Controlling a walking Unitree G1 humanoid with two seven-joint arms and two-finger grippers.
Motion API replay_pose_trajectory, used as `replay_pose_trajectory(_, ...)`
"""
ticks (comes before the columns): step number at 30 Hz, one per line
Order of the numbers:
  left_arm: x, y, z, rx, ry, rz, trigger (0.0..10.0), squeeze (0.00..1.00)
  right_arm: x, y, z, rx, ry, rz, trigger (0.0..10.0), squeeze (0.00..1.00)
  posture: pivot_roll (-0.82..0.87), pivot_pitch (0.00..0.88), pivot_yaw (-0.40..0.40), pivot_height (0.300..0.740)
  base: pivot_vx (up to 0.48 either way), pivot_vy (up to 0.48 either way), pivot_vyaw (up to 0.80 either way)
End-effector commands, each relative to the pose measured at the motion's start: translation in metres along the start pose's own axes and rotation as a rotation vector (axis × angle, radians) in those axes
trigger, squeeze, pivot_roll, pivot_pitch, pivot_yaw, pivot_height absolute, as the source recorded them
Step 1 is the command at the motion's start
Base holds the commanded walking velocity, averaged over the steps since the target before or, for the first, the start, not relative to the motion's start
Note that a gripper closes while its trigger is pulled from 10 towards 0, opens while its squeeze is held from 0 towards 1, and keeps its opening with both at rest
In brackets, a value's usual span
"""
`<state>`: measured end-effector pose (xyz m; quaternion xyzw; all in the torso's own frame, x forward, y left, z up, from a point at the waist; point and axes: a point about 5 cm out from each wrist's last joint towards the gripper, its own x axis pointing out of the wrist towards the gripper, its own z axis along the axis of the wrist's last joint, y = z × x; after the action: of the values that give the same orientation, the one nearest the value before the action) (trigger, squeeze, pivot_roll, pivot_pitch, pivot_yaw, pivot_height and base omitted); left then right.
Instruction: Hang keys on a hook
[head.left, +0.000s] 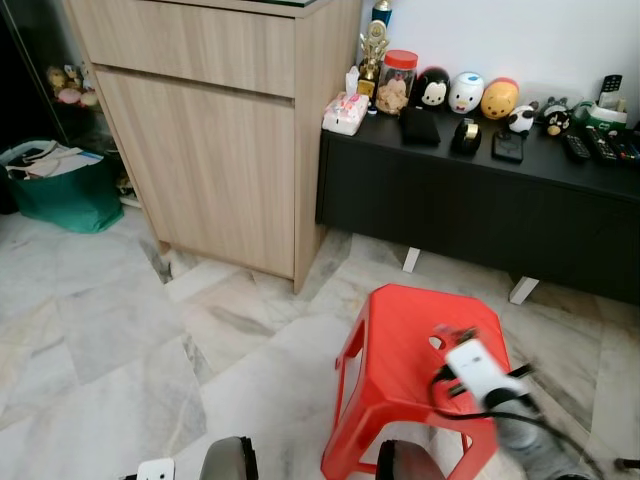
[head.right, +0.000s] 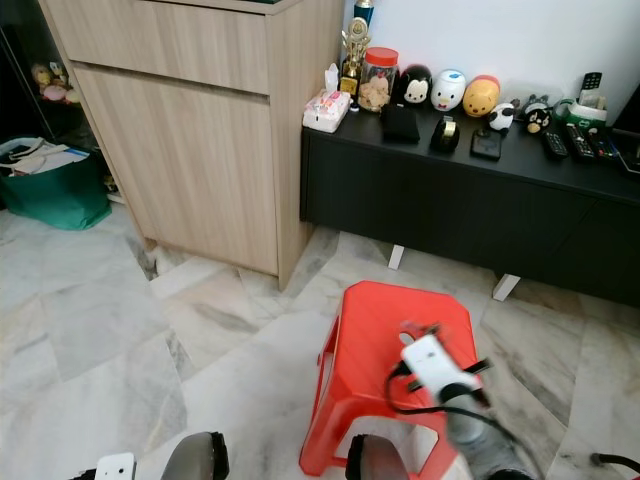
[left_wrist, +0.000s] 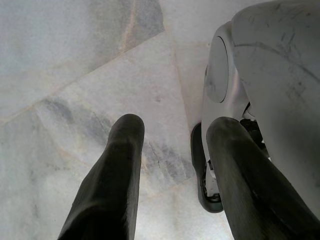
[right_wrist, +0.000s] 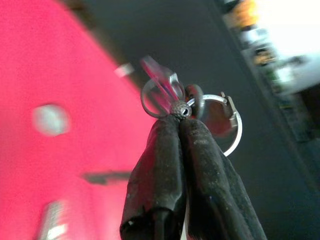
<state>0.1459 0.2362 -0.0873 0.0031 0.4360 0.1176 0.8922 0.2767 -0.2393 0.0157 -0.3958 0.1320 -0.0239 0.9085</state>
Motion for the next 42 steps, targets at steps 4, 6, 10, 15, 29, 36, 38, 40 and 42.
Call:
replay_pose_trajectory(4, 0.0, -0.015, -0.004, -0.004, 0.019, -0.049, 10.0, 0.0, 0.005, 0.004, 0.018, -0.022, -0.078, -0.018, 0.0, 0.0, 0.08, 0.0, -0.113, 0.59, 0.0, 0.0, 0.0)
replay_pose_trajectory(6, 0.0, -0.015, -0.004, -0.005, 0.019, -0.05, 10.0, 0.0, 0.005, 0.004, 0.023, -0.039, -0.114, -0.029, 0.0, 0.0, 0.08, 0.0, -0.115, 0.59, 0.0, 0.0, 0.0)
replay_pose_trajectory(10, 0.0, -0.016, -0.004, -0.009, 0.02, -0.049, 10.0, 0.0, 0.003, 0.004, 0.031, -0.026, -0.194, -0.059, 0.0, 0.0, 0.08, 0.0, -0.118, 0.59, 0.0, 0.0, 0.0)
replay_pose_trajectory(15, 0.0, -0.017, -0.004, -0.008, 0.022, -0.051, 10.0, 0.0, 0.001, 0.01, 0.031, 0.166, -0.155, -0.017, 0.0, 0.0, 0.08, 0.0, -0.12, 0.59, 0.0, 0.0, 0.0)
replay_pose_trajectory(29, -0.001, -0.019, -0.006, -0.003, 0.023, -0.058, 10.0, 0.0, 0.004, 0.0, 0.048, 0.176, -0.259, -0.085, 10.0, 0.0, 0.08, 0.0, -0.122, 0.59, 0.0, 0.0, 0.0)
replay_pose_trajectory(36, -0.001, -0.019, -0.006, -0.011, 0.019, -0.054, 10.0, 0.0, 0.002, 0.001, 0.055, 0.285, -0.282, -0.073, 10.0, 0.0, 0.08, 0.0, -0.129, 0.59, 0.0, 0.0, 0.0)
replay_pose_trajectory(38, -0.001, -0.019, -0.006, -0.015, 0.019, -0.053, 10.0, 0.0, 0.001, 0.002, 0.057, 0.325, -0.29, -0.08, 10.0, 0.0, 0.08, 0.0, -0.129, 0.59, 0.0, 0.0, 0.0)
replay_pose_trajectory(40, -0.001, -0.019, -0.007, -0.017, 0.02, -0.054, 10.0, 0.0, 0.001, 0.001, 0.058, 0.336, -0.293, -0.083, 10.0, 0.0, 0.07, 0.0, -0.129, 0.59, 0.0, 0.0, 0.0)
replay_pose_trajectory(42, -0.001, -0.019, -0.007, -0.018, 0.021, -0.054, 10.0, 0.0, 0.0, 0.0, 0.059, 0.345, -0.302, -0.08, 10.0, 0.0, 0.07, 0.0, -0.13, 0.59, 0.0, 0.0, 0.0)
